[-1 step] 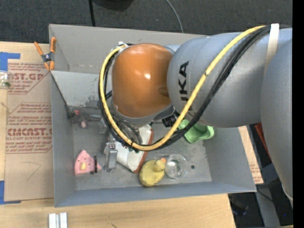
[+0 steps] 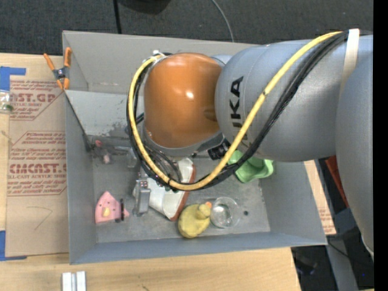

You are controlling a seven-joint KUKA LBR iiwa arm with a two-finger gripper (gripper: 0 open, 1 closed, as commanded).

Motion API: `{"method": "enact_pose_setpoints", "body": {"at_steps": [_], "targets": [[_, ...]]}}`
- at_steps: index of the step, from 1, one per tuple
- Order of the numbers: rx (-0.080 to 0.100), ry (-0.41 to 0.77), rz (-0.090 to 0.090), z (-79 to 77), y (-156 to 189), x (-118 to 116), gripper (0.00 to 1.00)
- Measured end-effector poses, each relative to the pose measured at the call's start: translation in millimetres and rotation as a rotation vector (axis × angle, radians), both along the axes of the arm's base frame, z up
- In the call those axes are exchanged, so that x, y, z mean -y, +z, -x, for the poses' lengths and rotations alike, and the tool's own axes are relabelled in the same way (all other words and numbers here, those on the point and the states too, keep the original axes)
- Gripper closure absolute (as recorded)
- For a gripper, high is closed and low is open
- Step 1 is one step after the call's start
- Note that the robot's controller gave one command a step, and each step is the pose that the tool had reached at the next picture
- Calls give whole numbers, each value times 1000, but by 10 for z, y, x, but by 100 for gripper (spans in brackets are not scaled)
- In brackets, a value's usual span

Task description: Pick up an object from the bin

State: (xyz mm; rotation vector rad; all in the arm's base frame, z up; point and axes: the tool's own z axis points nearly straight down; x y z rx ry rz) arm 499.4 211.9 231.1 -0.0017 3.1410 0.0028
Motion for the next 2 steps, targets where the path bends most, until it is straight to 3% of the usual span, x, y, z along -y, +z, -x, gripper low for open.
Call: {"method": "enact_pose_setpoints", "body": {"at_steps": [1,2], "targets": [[5,70,-1,-15,-258,-6,0],[4,331,0,115,-885,61,0]]}}
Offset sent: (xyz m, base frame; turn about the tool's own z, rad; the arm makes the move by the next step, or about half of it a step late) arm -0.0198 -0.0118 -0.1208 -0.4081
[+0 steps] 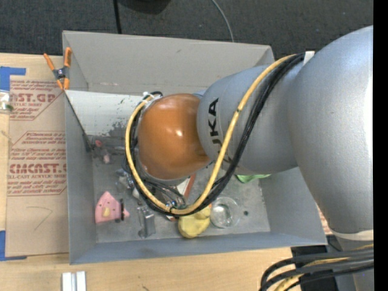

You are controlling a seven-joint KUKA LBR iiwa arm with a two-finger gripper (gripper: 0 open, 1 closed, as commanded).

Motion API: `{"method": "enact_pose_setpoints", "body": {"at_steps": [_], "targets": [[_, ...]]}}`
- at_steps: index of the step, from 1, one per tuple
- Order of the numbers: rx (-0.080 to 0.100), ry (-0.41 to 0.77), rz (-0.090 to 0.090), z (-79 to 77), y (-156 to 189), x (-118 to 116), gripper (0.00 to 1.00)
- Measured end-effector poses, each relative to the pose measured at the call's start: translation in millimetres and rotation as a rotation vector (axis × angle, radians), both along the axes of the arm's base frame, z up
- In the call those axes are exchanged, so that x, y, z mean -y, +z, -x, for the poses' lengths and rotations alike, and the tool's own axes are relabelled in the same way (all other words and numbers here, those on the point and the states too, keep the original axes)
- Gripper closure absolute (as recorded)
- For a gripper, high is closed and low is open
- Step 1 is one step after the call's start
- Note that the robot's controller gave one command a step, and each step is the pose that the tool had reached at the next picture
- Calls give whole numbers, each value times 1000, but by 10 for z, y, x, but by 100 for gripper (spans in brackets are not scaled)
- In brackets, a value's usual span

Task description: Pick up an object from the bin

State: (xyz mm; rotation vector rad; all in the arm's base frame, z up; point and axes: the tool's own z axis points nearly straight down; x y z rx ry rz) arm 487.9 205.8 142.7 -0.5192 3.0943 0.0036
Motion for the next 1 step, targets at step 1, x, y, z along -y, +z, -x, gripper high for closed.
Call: {"method": "enact_pose_setpoints", "body": {"at_steps": [1], "targets": [[-1,4,0,32,-357,-212,0]]}}
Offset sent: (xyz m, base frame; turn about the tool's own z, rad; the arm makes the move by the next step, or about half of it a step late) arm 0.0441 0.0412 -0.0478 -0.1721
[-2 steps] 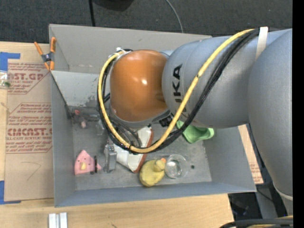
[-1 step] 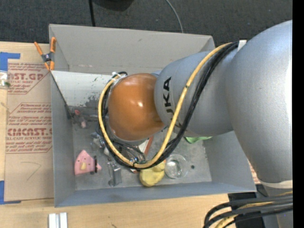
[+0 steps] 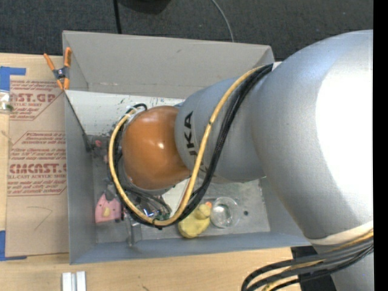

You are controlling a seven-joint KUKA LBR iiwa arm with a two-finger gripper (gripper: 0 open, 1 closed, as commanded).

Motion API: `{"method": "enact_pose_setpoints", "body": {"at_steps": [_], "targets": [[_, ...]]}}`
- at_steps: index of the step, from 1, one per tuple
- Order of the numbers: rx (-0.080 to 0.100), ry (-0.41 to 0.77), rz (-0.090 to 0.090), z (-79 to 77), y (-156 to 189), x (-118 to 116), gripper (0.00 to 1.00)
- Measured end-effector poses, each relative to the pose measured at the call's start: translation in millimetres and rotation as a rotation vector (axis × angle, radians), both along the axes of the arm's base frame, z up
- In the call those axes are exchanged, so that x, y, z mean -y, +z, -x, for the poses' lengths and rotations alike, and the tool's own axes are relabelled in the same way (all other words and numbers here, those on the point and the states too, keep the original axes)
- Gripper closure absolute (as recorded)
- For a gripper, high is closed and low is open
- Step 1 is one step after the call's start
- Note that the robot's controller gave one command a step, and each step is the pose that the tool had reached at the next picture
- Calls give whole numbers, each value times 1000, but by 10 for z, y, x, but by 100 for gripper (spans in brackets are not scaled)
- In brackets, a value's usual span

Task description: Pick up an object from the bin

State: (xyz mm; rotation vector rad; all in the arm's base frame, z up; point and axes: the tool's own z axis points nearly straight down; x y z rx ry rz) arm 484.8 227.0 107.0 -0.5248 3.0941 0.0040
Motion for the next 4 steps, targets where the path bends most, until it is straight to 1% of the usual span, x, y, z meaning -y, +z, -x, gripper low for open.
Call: {"method": "enact_pose_setpoints", "body": {"at_steps": [1,2,4], "targets": [[1,0,-1,-234,-81,-134,0],[1,161,-3,-397,-372,-69,100],[1,160,-3,-397,-373,-66,100]]}}
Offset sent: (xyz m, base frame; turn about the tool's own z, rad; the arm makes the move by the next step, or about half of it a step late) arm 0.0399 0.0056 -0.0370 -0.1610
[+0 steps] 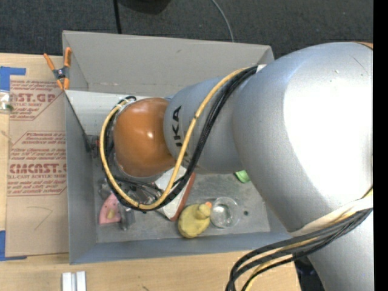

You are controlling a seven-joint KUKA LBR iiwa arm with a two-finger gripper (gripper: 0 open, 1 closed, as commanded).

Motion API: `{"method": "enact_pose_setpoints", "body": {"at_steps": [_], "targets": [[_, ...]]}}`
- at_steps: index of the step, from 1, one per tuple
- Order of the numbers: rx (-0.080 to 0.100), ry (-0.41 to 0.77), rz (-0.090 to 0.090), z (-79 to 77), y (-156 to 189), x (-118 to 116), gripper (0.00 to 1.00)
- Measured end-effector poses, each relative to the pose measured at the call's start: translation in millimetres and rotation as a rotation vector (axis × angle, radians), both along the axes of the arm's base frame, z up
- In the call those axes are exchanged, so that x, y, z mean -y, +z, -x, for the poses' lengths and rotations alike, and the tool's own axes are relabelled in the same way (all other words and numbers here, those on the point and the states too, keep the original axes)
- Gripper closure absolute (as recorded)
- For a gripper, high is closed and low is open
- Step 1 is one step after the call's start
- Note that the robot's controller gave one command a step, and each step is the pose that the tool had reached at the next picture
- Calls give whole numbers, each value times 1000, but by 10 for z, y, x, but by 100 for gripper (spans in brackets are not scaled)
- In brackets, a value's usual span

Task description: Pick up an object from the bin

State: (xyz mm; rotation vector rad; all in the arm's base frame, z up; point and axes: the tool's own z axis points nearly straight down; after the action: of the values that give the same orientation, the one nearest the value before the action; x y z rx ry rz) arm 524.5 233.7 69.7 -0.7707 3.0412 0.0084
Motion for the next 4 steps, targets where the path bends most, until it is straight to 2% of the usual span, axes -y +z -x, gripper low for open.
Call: {"method": "enact_pose_setpoints", "body": {"at_steps": [1,3,4], "targets": [[0,10,0,-39,81,-13,100],[2,39,-1,-99,474,25,100],[-5,59,1,-141,896,95,100]]}}
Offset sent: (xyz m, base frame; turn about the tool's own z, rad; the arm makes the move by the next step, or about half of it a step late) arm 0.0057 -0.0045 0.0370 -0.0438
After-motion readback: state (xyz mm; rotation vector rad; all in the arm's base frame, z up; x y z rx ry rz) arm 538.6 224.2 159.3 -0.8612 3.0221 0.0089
